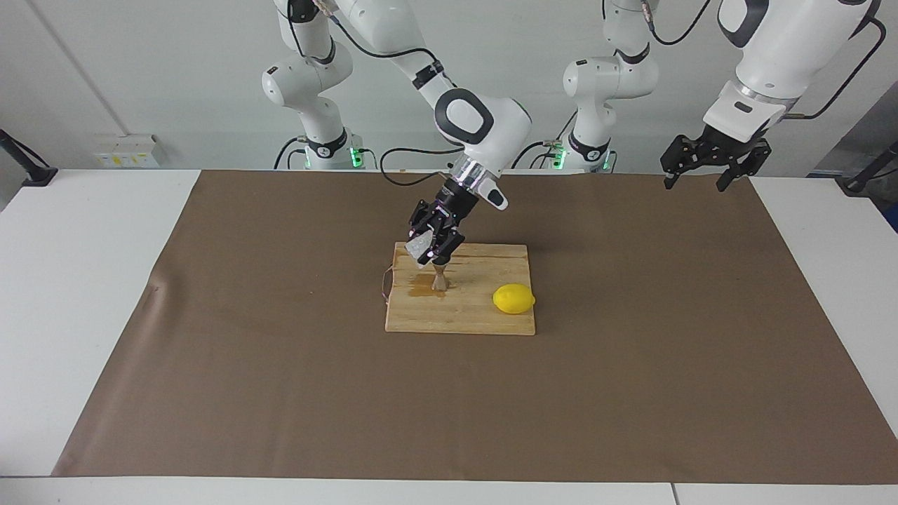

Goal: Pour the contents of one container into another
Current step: 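Rotate the white cup further over the metal cup with the right gripper, then turn the white cup upright and carry it off the board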

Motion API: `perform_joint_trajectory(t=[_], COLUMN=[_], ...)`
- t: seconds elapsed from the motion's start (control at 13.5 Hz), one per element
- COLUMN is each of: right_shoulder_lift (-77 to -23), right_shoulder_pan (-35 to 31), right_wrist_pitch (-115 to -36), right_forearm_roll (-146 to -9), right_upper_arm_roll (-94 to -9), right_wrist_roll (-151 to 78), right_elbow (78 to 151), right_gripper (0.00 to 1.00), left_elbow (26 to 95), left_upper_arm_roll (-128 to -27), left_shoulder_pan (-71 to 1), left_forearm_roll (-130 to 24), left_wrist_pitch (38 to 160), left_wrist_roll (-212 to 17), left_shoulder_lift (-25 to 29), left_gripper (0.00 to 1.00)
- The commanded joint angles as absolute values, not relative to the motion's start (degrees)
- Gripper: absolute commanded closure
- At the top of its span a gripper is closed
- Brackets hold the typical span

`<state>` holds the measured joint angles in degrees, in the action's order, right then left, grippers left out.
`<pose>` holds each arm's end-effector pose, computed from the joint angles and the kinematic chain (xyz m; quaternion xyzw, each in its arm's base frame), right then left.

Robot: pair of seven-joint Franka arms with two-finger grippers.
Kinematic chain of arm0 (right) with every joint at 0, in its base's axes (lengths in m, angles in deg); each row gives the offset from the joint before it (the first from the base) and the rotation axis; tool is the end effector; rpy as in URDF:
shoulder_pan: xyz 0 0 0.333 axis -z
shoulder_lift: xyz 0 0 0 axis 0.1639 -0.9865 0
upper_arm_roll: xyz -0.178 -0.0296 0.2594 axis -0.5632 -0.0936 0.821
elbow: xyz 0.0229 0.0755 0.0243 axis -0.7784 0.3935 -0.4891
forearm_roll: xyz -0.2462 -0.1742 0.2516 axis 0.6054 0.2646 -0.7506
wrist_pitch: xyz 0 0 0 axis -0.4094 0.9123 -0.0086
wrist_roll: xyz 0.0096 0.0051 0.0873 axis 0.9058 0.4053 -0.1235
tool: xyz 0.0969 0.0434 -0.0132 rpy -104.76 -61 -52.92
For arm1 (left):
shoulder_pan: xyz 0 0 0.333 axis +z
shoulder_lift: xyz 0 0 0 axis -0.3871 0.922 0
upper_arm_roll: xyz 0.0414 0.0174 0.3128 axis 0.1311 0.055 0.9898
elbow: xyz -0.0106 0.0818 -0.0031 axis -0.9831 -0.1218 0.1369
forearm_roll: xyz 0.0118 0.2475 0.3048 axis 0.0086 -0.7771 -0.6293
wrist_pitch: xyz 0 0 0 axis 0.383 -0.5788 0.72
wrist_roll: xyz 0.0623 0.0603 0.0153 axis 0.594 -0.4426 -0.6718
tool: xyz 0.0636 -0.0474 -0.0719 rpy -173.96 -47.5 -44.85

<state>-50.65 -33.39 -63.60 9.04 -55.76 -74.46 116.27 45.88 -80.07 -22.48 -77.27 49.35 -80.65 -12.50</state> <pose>0.4730 0.3911 0.3883 0.4780 0.7588 -0.1213 0.4254 0.5259 -0.0526 0.6286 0.9983 -0.0573 -0.0097 0.0025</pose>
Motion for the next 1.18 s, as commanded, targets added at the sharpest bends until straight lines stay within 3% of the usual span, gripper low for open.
perform_joint_trajectory(t=[0.0, 0.59, 1.11], right_shoulder_lift=[-48.62, -44.93, -43.69], right_shoulder_pan=[-31.97, -28.54, -19.41], right_wrist_pitch=[-63.83, -67.17, -70.77], right_forearm_roll=[6.18, -5.85, -18.43], right_upper_arm_roll=[-55.26, -55.35, -55.35], right_wrist_roll=[-73.42, -73.86, -80.79], right_elbow=[116.71, 116.53, 117.06], right_gripper=[0.86, 0.85, 0.86], left_elbow=[46.92, 46.92, 46.92], left_upper_arm_roll=[-79.97, -79.97, -79.97], left_shoulder_pan=[-22.34, -22.34, -22.34], left_forearm_roll=[-76.71, -76.71, -76.71], left_wrist_pitch=[48.85, 48.85, 48.85], left_wrist_roll=[-80.49, -80.40, -80.40], left_shoulder_lift=[-13.80, -13.80, -13.80], left_gripper=[0.00, 0.00, 0.00])
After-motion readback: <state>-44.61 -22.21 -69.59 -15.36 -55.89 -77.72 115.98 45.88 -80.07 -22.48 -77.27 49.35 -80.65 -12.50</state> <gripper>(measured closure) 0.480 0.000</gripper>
